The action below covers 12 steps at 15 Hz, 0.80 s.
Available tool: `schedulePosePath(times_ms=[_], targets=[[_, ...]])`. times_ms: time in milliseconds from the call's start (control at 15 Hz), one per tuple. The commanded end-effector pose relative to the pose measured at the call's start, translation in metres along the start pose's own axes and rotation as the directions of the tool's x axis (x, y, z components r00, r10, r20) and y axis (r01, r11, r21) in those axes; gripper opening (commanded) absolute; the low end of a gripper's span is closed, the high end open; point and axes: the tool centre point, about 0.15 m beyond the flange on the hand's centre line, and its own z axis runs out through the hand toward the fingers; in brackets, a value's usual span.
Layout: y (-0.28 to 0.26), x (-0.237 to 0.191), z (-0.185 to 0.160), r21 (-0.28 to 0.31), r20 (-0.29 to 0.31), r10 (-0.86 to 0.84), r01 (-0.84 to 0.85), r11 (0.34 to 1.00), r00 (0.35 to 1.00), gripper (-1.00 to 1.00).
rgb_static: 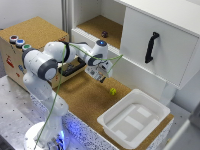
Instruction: Put the pink object on the table
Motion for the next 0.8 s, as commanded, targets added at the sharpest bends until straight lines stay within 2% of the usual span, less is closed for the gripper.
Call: schedulePosePath(times_ms=[0,400,467,733], targets=[[0.013,0.025,0.036,0.008,0.074,-0.027,0.027,1.0,0.997,-1.0],[0.026,0.023,0.042,0.001,0.115,0.008,-0.008,1.0,0.993,-1.0],[0.025,0.022,0.039,-0.008,0.11,0.021,-0.02,1.0,0.994,1.0],[0.008,0.016,0.016,-0.027,0.088,0.02,-0.018,0.999,0.996,1.0]])
